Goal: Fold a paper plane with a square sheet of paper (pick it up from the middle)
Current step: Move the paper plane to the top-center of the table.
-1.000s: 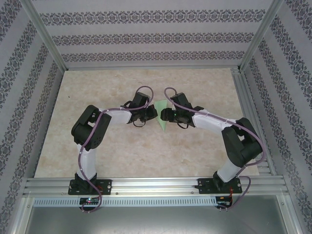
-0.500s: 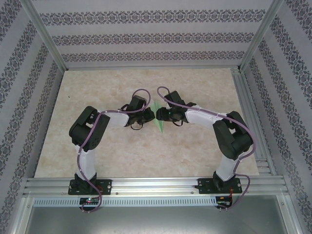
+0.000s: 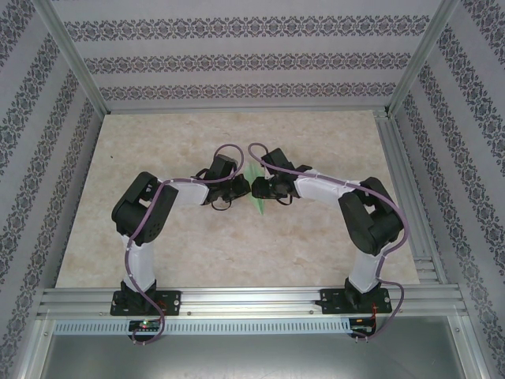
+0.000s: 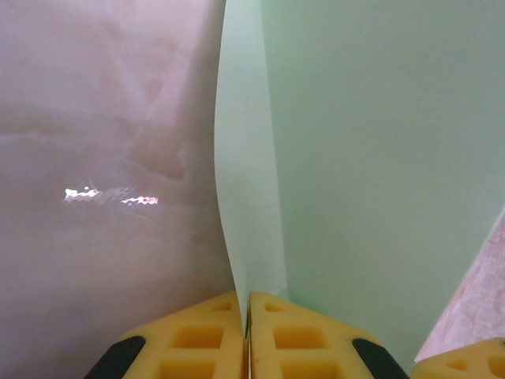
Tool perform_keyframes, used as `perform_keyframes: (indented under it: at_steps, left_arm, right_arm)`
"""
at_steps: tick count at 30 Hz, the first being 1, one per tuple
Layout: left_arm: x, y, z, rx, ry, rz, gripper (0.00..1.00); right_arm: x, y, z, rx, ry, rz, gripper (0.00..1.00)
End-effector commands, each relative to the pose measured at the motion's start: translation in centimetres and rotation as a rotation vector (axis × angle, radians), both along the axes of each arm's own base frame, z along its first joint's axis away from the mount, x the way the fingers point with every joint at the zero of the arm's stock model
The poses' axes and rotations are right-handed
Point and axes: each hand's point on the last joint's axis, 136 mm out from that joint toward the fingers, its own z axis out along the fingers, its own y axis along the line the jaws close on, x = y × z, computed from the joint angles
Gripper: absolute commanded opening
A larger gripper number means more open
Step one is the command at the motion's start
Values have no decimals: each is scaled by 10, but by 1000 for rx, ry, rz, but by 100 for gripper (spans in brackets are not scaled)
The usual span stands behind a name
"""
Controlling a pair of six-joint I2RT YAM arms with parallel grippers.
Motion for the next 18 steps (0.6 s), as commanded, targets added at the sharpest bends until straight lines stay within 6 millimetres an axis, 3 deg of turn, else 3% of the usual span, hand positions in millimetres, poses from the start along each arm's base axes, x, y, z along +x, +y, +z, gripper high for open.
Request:
perform_keyframes:
  at_steps: [1,8,13,18]
  left_arm:
    - [9,3,16,-22,-44,18,10]
    - [9,3,17,-23,-45,16,11]
    - [10,5,24,-29,-54,20,14]
    - [14,22,40,-13,-77,62,25]
  right_arm:
    - [-2,11,-3,-5,4,43,32]
    - [0,15,-11,-24,15,51,28]
    - [3,9,-16,-73,7,33,18]
    - [5,-5,-8,-166,-31,4,10]
